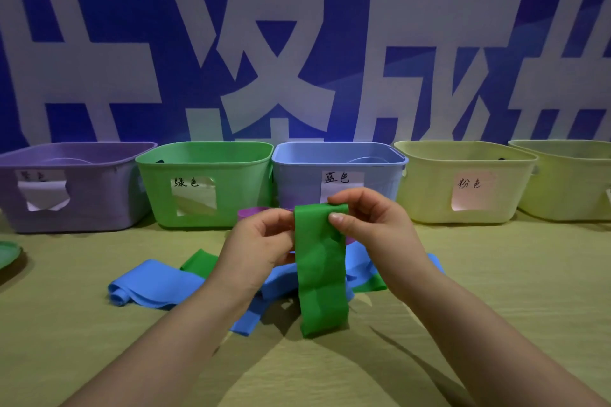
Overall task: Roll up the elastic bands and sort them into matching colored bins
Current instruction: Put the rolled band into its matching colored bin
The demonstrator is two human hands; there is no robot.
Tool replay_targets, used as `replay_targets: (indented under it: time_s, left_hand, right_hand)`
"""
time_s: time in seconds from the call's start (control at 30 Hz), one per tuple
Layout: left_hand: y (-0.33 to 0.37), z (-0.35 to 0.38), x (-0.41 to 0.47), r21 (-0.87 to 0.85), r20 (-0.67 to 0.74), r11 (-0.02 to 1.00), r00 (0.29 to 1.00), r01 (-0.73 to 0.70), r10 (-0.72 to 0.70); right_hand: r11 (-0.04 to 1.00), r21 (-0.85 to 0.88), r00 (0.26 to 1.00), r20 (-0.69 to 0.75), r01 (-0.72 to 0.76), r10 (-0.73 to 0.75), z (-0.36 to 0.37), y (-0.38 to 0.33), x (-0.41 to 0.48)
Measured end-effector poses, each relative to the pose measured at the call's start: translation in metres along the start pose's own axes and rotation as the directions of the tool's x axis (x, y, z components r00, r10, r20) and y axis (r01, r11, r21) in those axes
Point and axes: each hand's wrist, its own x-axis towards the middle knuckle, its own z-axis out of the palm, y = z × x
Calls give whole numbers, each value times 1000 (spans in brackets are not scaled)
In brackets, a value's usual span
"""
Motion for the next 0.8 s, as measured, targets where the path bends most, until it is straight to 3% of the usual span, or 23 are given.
replay_targets:
  time_s: [0.13,0.27,0.37,0.53,0.8]
  left_hand:
    - [-1,0,-1,60,-2,996,998,-58,59]
    - [-6,-2,-1,304,5,944,991,-127,132]
    - [-7,1,-4,425,115,897,990,-123,82]
    - [-2,4,-2,104,130,987,982,123,-136]
    - [-4,-1,0,31,51,991,990,127,-129]
  right_hand:
    - [1000,2,1000,-29,5,-4,0,0,1]
    - [1000,15,998,-52,21,-20,0,0,1]
    - [999,21,996,-78,33,-31,0,1,1]
    - [999,34,993,-110,38,-34,-2,-1,2]
    - [999,10,998,-39,48,-47,3,3,-1]
